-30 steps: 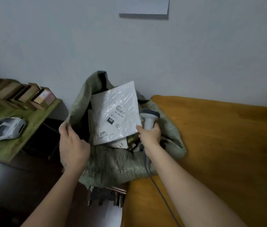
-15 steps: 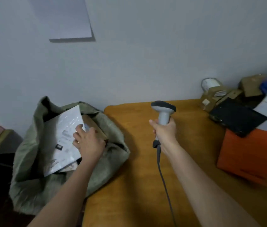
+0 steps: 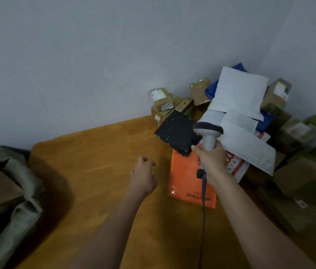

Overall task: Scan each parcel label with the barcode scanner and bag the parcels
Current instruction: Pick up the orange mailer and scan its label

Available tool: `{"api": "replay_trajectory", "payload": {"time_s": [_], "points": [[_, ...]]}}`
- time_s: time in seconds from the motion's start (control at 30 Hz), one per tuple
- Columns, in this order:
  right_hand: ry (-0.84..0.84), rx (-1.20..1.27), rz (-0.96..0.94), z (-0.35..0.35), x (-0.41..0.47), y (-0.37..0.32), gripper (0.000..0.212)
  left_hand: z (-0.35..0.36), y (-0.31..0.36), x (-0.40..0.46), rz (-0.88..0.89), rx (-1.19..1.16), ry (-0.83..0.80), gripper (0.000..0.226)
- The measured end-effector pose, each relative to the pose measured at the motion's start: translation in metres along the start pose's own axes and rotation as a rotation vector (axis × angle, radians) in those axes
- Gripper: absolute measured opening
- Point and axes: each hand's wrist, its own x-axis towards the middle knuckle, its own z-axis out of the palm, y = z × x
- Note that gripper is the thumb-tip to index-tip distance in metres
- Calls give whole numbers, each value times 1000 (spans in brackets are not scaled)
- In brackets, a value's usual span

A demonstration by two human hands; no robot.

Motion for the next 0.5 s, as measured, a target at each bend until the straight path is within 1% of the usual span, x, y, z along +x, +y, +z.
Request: {"api": "replay_trajectory", "payload": {"time_s": [0.07,0.13,0.17,0.27,0.37,0.43,0.5], "points": [[24,-22,28,-22,18,8,34,25,25,7,63,-60,-122,52],[28,-46,38,-40,33,16,30,46,47,14,68,-156,-229,63],[28,-62,41,-46,40,21,30,57,57,18,59,-197,-258,70],[16,-136,75,-62,55,39,30,82,77,25,-10,-282,-280,84],[-39,-171,111,-69,63,55,36,99,83,31,-73,-293,-285,95],[-71,-156,126,-69,66,58,41,104,82,33,-101,-304,-288,104],[-93,-119,143,-67,67,56,43,104,82,34,-139,-373,-297,112]]}}
